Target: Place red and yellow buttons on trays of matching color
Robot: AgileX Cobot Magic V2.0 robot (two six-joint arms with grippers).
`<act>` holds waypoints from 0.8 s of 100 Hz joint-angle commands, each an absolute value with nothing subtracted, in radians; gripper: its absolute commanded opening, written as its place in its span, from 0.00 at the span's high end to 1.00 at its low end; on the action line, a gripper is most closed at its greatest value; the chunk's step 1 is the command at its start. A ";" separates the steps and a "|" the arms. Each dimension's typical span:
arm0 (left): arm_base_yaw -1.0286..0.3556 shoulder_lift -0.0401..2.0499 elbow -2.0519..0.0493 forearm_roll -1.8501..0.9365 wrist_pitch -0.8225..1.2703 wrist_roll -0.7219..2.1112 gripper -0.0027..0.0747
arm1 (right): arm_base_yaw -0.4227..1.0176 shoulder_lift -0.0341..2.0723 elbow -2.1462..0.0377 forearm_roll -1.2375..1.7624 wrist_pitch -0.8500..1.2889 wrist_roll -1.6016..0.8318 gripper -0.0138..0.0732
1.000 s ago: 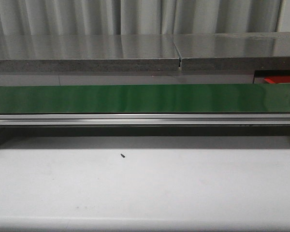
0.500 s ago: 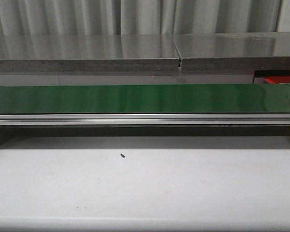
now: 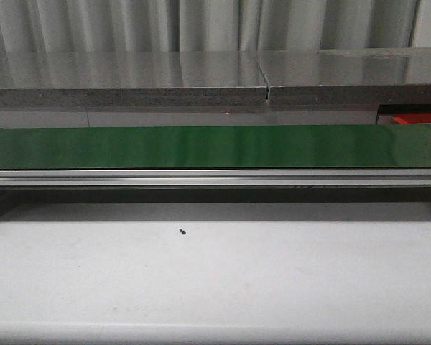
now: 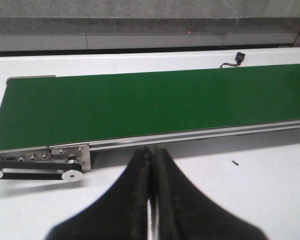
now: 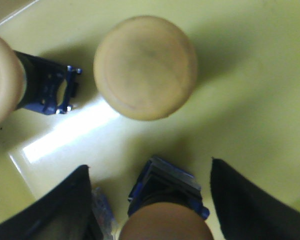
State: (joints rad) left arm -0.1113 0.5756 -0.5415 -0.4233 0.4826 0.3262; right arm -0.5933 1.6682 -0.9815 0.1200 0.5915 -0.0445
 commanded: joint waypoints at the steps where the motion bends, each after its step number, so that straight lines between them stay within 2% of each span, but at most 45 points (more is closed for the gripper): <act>1: -0.118 0.582 -0.569 -0.445 0.412 0.316 0.99 | -0.595 1.593 -1.008 0.124 0.573 -0.046 0.17; 28: -0.118 0.582 -0.569 -0.445 0.412 0.316 0.99 | -0.533 1.408 -1.028 0.124 0.542 -0.056 0.17; 68: -0.118 0.582 -0.569 -0.445 0.412 0.316 0.99 | -0.156 1.015 -0.989 0.123 0.514 -0.191 0.17; 80: -0.118 0.582 -0.569 -0.445 0.412 0.316 0.99 | -0.095 0.896 -0.919 0.123 0.517 -0.198 0.18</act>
